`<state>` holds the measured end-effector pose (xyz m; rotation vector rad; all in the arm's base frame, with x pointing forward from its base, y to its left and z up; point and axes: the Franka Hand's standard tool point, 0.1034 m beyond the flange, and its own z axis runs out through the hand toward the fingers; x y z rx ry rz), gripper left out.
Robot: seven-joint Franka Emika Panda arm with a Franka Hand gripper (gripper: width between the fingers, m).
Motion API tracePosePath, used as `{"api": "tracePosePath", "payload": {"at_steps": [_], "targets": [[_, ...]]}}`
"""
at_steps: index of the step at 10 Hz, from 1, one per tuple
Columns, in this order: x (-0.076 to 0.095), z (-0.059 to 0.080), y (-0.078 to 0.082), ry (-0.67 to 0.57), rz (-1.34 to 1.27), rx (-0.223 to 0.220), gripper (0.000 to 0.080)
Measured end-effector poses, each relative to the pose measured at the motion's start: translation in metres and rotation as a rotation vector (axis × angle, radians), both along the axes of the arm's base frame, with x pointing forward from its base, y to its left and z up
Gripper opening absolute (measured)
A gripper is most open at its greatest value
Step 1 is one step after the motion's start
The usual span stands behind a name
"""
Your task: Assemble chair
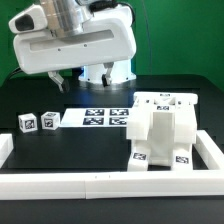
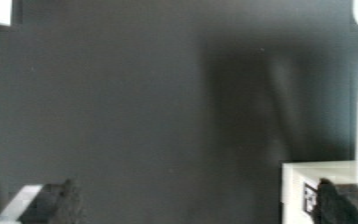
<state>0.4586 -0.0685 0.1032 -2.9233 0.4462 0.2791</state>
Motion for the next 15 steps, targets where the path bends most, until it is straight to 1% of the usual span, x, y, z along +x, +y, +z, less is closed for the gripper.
{"api": "tracePosePath", "payload": {"at_steps": [1,2,4,6,7,8,9,10,11,12,13,14,15], "targets": [[-0.004,-0.005,-0.007,-0.003,-0.05,0.013,0.0648],[-0.001,0.0,-0.007,-0.021,-0.086,0.038,0.0648],[-0.002,-0.002,-0.006,-0.012,-0.1,0.032,0.0648],[-0.003,-0.003,-0.008,0.019,-0.233,0.016,0.0648],[-0.009,-0.008,-0.023,0.057,-0.375,-0.005,0.0648],[-0.013,-0.013,-0.028,0.105,-0.555,-0.041,0.0648],[-0.011,-0.017,-0.032,0.089,-0.602,-0.062,0.0648],[-0.004,-0.015,-0.035,0.051,-0.629,-0.044,0.0648],[-0.005,-0.015,-0.034,0.068,-0.699,-0.05,0.0648],[-0.005,-0.016,-0.033,0.066,-0.678,-0.048,0.0648],[-0.008,-0.019,-0.038,0.066,-0.68,-0.047,0.0648],[-0.019,-0.028,-0.053,0.084,-0.718,-0.052,0.0648],[-0.031,-0.037,-0.064,0.104,-0.756,-0.061,0.0648]]}}
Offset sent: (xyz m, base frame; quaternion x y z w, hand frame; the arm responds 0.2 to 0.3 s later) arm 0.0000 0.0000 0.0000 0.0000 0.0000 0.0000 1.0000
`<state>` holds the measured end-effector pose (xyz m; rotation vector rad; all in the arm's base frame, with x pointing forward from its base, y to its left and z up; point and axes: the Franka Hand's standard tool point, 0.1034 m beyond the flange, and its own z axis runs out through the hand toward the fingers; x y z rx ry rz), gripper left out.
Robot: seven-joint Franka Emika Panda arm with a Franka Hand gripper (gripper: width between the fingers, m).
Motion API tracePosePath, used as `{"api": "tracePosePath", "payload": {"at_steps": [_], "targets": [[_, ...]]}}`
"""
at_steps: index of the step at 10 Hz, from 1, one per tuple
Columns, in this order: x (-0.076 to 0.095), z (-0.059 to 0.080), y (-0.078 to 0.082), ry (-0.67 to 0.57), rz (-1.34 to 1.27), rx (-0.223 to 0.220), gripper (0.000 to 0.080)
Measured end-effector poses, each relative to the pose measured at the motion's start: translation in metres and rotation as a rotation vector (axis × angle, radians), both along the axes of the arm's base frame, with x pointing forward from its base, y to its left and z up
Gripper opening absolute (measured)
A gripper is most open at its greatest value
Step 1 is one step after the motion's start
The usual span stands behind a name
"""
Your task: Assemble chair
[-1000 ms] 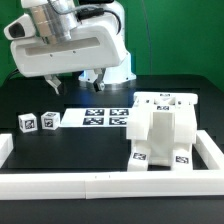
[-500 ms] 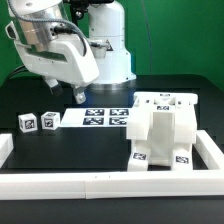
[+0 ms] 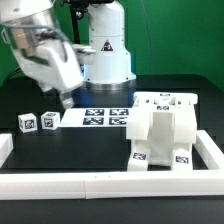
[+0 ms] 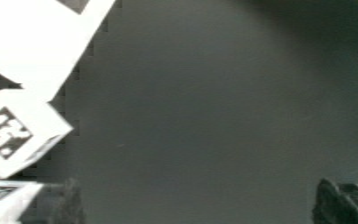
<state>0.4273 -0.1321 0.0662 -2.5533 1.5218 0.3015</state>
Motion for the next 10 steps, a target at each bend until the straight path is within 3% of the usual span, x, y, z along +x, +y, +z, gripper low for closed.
{"api": "tracePosePath", "payload": {"at_steps": [2,6,9,10], "targets": [[-0.016,-0.015,-0.012,-0.014,-0.051,-0.041,0.0648],[-0.018,-0.016,-0.011,-0.004,-0.076,-0.033,0.0648],[-0.046,-0.036,-0.01,0.058,-0.214,-0.027,0.0648],[-0.043,-0.036,-0.01,0.045,-0.199,-0.043,0.0648]]}}
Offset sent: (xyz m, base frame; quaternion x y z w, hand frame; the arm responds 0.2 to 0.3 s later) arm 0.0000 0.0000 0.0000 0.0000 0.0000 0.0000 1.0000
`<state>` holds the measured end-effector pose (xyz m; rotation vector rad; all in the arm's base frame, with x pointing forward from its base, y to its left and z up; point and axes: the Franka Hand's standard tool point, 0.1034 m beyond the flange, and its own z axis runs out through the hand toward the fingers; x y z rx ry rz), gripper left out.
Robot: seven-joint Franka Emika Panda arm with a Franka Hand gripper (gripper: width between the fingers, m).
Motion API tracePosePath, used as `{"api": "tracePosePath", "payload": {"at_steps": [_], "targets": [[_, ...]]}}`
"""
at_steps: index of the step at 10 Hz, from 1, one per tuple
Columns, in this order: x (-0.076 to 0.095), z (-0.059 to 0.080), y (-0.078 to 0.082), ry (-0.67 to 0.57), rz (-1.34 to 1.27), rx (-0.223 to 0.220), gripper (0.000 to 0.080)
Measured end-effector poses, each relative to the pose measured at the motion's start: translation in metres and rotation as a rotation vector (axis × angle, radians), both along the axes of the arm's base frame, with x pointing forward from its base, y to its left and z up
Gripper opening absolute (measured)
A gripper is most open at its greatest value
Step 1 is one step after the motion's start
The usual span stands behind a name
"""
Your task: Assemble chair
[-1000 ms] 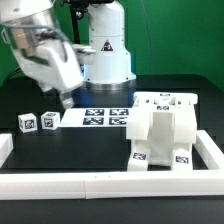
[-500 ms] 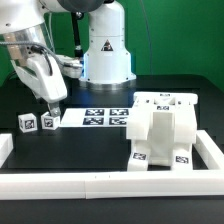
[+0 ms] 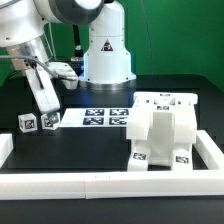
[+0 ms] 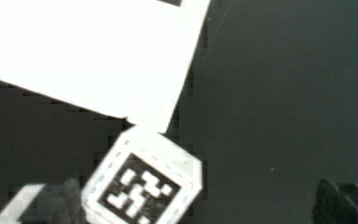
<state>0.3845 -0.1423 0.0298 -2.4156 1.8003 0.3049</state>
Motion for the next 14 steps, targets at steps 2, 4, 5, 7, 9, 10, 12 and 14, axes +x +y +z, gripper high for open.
{"api": "tracePosePath", "payload": {"at_steps": [2,4,5,7,9,10,12,14], "targets": [[0.0,0.0,0.0,0.002,0.0,0.001,0.0648],[-0.006,-0.002,-0.002,0.014,-0.017,0.012,0.0648],[-0.013,-0.006,-0.003,0.025,-0.03,0.013,0.0648],[-0.023,-0.016,-0.011,0.03,-0.053,0.002,0.0648],[-0.026,-0.021,-0.012,0.027,-0.055,-0.024,0.0648],[-0.025,-0.021,-0.011,0.028,-0.055,-0.021,0.0648],[-0.026,-0.021,-0.011,0.029,-0.055,-0.021,0.0387],[-0.025,-0.021,-0.011,0.028,-0.055,-0.021,0.0285]]}}
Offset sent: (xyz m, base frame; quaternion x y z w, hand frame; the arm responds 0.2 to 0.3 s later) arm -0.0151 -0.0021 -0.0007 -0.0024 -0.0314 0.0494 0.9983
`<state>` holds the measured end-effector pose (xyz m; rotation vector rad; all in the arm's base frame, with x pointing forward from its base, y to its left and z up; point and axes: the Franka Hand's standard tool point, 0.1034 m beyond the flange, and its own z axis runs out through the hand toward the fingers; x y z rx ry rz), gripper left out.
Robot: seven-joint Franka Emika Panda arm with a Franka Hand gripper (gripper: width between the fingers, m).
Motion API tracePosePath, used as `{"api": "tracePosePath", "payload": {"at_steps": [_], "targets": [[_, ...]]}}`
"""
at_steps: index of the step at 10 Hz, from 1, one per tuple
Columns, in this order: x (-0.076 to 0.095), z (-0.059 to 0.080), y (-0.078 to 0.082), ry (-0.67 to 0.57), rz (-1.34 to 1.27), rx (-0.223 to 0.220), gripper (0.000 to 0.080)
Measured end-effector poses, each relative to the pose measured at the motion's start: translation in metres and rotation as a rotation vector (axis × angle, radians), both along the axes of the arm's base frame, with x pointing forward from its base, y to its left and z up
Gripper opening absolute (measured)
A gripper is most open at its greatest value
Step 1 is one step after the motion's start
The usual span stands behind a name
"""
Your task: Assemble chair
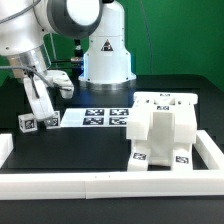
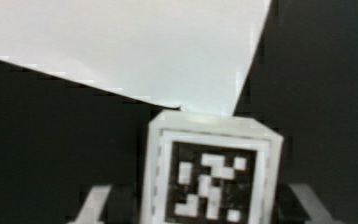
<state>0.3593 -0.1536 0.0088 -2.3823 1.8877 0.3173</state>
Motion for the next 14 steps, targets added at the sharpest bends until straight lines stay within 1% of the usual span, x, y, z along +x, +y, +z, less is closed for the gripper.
{"api": "tracePosePath", "payload": {"at_steps": [2,3,4,5,7,9,10,11,14], "targets": [[0.001,0.0,0.001,0.0,0.002,0.0,0.0285],[0.009,0.003,0.009,-0.005,0.058,0.009,0.0285],[0.023,0.005,0.021,-0.036,0.18,0.022,0.0285],[0.03,0.004,0.032,-0.06,0.31,0.039,0.0285],[0.028,0.003,0.031,-0.056,0.288,0.04,0.0285],[0.03,0.003,0.033,-0.059,0.371,0.037,0.0286],[0.037,0.005,0.039,-0.069,0.504,0.026,0.0286],[0.041,0.005,0.04,-0.122,0.719,0.035,0.0287],[0.039,0.004,0.038,-0.155,0.967,0.057,0.0287]]}}
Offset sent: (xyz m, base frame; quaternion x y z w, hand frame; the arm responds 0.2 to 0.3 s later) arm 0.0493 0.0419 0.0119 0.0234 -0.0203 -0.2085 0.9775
